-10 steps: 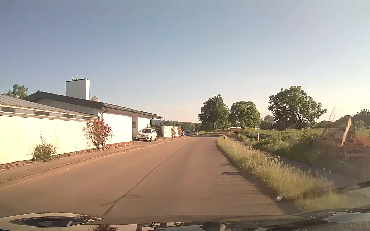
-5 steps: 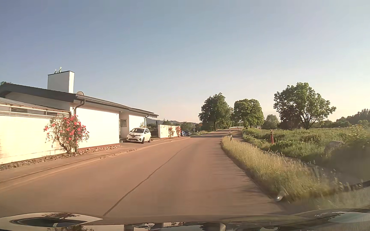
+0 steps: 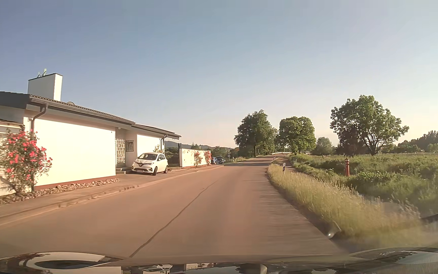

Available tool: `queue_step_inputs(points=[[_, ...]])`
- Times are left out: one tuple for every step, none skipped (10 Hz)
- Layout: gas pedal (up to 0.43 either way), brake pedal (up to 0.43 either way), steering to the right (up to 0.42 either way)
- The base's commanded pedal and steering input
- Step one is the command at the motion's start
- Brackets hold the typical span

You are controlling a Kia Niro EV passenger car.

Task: Follow the waypoints while adhering to traffic rules and regulations

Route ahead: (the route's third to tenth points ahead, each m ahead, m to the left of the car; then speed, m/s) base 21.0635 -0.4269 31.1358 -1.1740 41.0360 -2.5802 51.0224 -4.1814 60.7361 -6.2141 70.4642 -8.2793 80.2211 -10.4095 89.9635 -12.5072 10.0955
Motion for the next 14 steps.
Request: queue_step_inputs(points=[[0.189,0.000,0.008],[0.189,0.000,0.011],[0.177,0.000,0.012],[0.177,0.000,0.015],[0.177,0.000,0.015],[0.177,0.000,0.015],[0.177,0.000,0.015],[0.177,0.000,0.017],[0.177,0.000,0.018],[0.177,0.000,0.019],[0.177,0.000,0.019],[0.177,0.000,0.020],[0.177,0.000,0.020],[0.177,0.000,0.020]])
